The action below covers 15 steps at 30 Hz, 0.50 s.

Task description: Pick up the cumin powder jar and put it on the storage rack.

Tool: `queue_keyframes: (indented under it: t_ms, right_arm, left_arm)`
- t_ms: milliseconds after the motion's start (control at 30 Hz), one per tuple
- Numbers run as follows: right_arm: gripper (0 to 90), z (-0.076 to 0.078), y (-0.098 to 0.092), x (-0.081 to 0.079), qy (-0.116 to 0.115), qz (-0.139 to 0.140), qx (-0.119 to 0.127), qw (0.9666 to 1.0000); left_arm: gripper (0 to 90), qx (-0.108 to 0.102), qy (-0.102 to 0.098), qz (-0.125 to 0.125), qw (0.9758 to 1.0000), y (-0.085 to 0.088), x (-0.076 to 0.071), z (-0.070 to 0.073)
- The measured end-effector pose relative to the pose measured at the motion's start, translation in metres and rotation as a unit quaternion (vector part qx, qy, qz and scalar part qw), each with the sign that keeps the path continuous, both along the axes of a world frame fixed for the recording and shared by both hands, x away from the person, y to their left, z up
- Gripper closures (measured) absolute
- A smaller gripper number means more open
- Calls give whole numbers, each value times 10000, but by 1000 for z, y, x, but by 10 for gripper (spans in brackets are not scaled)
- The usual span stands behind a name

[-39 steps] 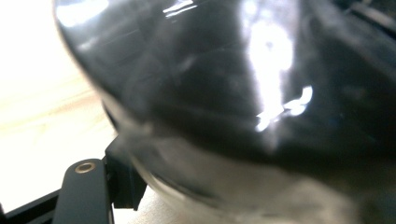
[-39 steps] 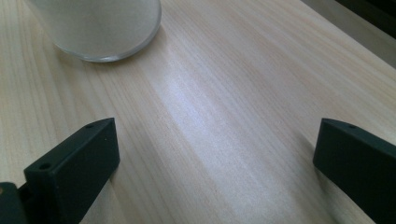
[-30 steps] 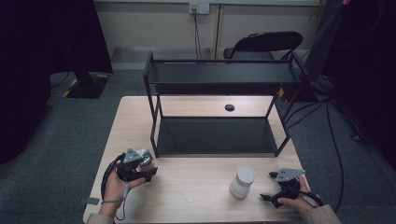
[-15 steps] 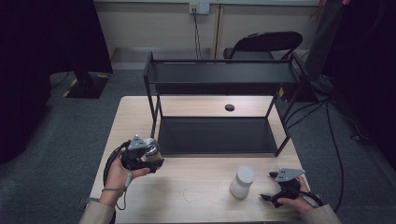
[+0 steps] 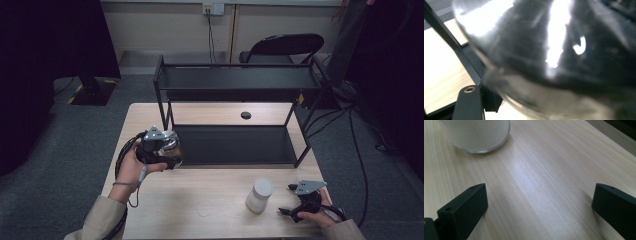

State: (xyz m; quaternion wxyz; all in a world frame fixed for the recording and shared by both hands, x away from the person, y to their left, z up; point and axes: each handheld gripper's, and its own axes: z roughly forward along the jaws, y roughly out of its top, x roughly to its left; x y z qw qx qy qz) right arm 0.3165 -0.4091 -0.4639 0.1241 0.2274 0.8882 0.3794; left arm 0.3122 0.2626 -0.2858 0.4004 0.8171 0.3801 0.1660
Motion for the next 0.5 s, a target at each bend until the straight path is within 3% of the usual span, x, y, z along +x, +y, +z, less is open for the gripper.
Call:
queue_keyframes:
  t_ms: [500]
  right_arm:
    - [0,0,0,0,-5,-1,3,10000]
  left_arm:
    - [305,-17,-9,-240,9997,-18,27,43]
